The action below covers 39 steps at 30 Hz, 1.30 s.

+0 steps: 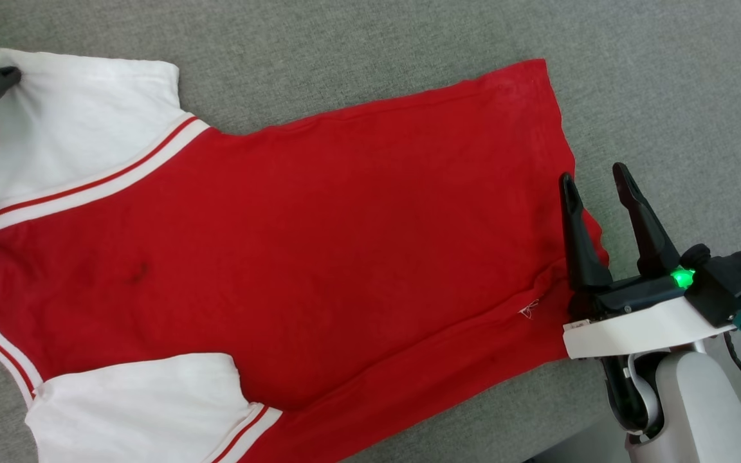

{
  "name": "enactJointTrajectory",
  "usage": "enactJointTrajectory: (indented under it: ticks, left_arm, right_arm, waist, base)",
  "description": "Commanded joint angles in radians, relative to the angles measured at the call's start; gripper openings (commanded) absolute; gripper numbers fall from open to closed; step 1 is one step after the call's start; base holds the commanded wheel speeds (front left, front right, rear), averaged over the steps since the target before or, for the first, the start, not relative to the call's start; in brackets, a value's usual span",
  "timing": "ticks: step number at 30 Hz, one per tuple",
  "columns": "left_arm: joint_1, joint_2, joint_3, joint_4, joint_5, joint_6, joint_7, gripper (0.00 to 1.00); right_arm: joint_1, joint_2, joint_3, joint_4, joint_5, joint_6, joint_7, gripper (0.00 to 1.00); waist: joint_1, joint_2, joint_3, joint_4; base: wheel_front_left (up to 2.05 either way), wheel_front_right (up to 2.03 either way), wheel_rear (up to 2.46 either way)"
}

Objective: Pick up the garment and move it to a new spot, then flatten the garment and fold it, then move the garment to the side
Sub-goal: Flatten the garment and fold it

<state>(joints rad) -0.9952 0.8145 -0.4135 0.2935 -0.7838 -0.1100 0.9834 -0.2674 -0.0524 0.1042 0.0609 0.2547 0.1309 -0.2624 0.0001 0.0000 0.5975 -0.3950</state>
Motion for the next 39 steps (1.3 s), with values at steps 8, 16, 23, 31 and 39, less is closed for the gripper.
enactJointTrajectory:
  ticks: [8, 16, 23, 31, 39]
  left_arm:
    - [0.029, -0.066, 0.002, 0.035, 0.029, -0.004, -0.203, 0.00]
    - [0.086, -0.097, -0.048, -0.033, 0.022, -0.019, -0.383, 0.00]
    - [0.131, -0.072, -0.122, -0.208, -0.021, -0.019, -0.475, 0.00]
    - [0.194, -0.033, -0.144, -0.380, -0.042, -0.019, -0.534, 0.00]
    - [0.256, -0.017, -0.148, -0.520, -0.008, -0.003, -0.591, 0.00]
  right_arm:
    - [-0.010, -0.009, -0.021, 0.021, -0.059, 0.000, -0.003, 1.00]
    - [-0.017, -0.138, -0.036, 0.014, -0.064, -0.001, 0.123, 1.00]
    - [-0.086, -0.311, -0.034, 0.001, -0.012, 0.000, 0.447, 1.00]
    - [-0.212, -0.453, -0.018, 0.005, 0.124, -0.001, 0.893, 1.00]
    - [-0.321, -0.475, -0.027, 0.078, 0.117, -0.001, 1.116, 1.00]
  waist:
    - [-0.0001, 0.0000, -0.078, 0.052]
    - [-0.0001, 0.0000, -0.189, 0.151]
    - [-0.0001, 0.0000, -0.215, 0.239]
    - [-0.0001, 0.0000, -0.178, 0.313]
    - [-0.0001, 0.0000, -0.124, 0.388]
  base:
    - [0.00, 0.00, 0.00]
    - [0.00, 0.00, 0.00]
    - [0.00, 0.00, 0.00]
    - [0.00, 0.00, 0.00]
    - [0.00, 0.00, 0.00]
